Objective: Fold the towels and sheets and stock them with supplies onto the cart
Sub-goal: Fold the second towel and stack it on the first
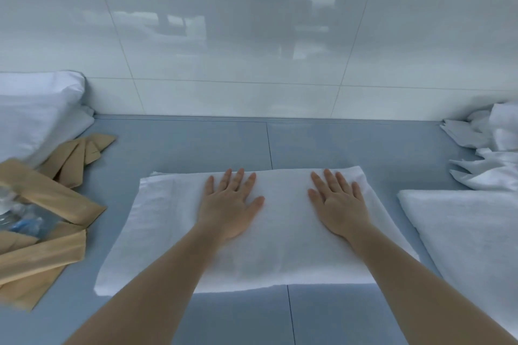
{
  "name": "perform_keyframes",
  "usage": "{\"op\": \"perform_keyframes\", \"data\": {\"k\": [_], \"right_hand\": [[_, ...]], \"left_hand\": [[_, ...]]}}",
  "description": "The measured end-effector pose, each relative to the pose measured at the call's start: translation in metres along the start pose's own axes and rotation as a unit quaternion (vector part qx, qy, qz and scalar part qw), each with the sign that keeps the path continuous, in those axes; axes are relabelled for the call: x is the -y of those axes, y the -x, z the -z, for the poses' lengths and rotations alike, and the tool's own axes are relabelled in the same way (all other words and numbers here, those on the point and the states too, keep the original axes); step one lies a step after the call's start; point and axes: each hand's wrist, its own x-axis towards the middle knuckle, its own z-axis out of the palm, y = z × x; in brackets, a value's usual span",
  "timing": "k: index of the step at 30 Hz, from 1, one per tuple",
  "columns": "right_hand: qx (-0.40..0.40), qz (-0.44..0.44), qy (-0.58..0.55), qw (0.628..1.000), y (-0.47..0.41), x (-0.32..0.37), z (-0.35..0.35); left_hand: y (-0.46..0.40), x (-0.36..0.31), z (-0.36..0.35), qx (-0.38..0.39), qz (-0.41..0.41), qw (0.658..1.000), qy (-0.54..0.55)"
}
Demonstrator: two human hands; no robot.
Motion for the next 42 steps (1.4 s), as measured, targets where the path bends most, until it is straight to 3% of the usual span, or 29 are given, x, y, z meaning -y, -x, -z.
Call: {"op": "perform_keyframes", "data": {"k": [5,9,11,15,19,24,30,38,42], "right_hand": [[0.035,-0.031,0.022,0.999,0.006,0.013,0.012],[-0.016,-0.043,0.032,0.998,0.012,0.045,0.017],[-0.054,0.023,-0.005,0.998,0.013,0.079,0.016],[-0.053,0.205,-0.068,0.975,-0.002,0.161,0.009],[-0.033,0.277,-0.103,0.955,-0.018,0.217,0.004],[-0.027,0.273,-0.101,0.956,-0.031,0.234,0.004],[-0.031,0.281,-0.077,0.956,-0.038,0.241,0.007],[-0.087,0.243,-0.096,0.961,-0.04,0.239,0.006],[-0.124,0.214,-0.078,0.966,-0.036,0.24,-0.003]], "left_hand": [[0.034,0.067,0.01,-0.005,0.08,0.997,-0.002],[0.062,0.105,0.012,-0.035,0.129,0.991,0.012],[0.064,0.113,0.015,-0.066,0.15,0.986,0.042],[0.051,0.132,0.024,-0.088,0.204,0.972,0.072],[0.038,0.146,0.031,-0.099,0.214,0.967,0.101],[0.032,0.155,0.035,-0.113,0.238,0.932,0.249],[0.028,0.163,0.044,-0.095,0.256,0.906,0.325],[0.024,0.152,0.054,-0.278,0.171,0.86,0.391],[0.013,0.149,0.043,-0.249,0.163,0.876,0.379]]}}
